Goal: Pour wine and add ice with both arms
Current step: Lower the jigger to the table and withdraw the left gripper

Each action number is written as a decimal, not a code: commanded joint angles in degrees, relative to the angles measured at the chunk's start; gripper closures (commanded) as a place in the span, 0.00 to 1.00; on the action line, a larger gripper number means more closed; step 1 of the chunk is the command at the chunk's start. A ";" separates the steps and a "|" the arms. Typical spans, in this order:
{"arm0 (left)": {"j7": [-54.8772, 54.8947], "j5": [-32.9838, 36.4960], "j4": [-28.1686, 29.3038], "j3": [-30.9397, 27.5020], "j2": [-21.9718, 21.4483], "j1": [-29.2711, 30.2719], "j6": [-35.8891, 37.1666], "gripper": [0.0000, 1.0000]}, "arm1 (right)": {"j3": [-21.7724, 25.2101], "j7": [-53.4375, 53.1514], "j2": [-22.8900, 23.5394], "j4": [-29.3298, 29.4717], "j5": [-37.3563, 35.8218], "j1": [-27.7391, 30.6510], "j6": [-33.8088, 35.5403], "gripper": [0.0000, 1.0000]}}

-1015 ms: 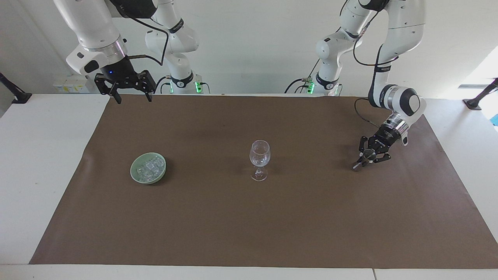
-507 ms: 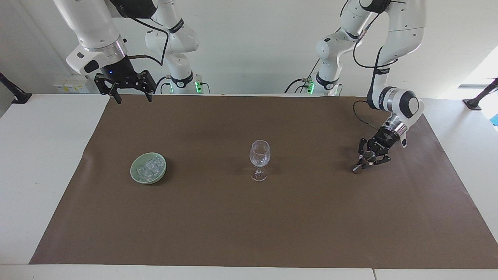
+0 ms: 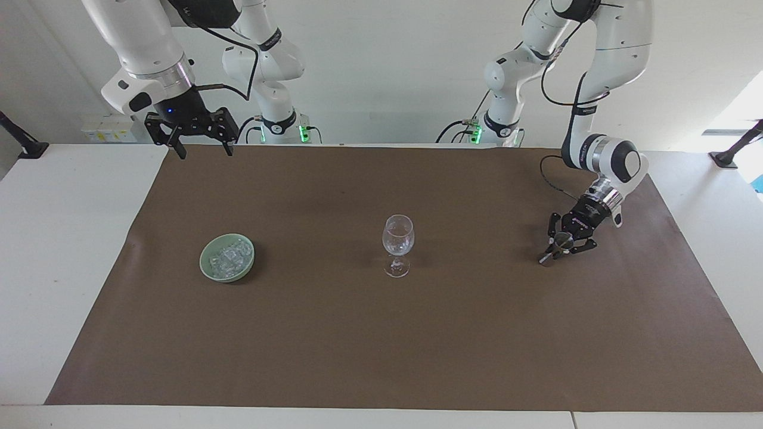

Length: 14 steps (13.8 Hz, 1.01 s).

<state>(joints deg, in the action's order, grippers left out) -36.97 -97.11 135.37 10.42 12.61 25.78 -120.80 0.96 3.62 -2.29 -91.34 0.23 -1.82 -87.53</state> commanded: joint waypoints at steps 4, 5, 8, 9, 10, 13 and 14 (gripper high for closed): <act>1.38 -0.98 -0.02 -0.32 0.31 -0.21 0.39 0.77 | -0.52 1.48 -0.87 -0.59 -0.41 0.68 0.69 0.00; 1.38 -0.89 -0.02 -0.32 0.31 -0.12 0.39 0.73 | -0.52 1.48 -0.87 -0.59 -0.41 0.68 0.60 0.00; 1.73 -0.89 -0.11 -0.32 0.31 0.06 -0.04 0.58 | -0.52 1.48 -0.87 -0.59 -0.41 0.68 0.60 0.00; 2.25 -0.89 -0.11 -0.32 0.31 -0.03 -0.05 0.53 | -0.52 1.48 -0.87 -0.59 -0.41 0.68 0.60 0.00; 2.52 -0.89 -0.11 -0.32 0.31 -0.03 -0.05 0.41 | -0.52 1.48 -0.87 -0.59 -0.41 0.68 0.69 0.00; 2.52 -0.46 -0.20 -0.32 0.40 0.14 -0.22 0.00 | -0.52 1.48 -0.87 -0.59 -0.41 0.68 0.69 0.00; 2.52 -0.10 -0.29 -0.32 0.40 0.32 -0.31 0.00 | -0.52 1.48 -0.87 -0.59 -0.41 0.68 0.60 0.00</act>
<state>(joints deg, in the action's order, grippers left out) -35.47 -97.10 135.37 10.25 12.62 25.83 -120.88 0.96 3.62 -2.29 -91.34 0.23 -1.82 -87.53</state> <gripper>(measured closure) 0.233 0.000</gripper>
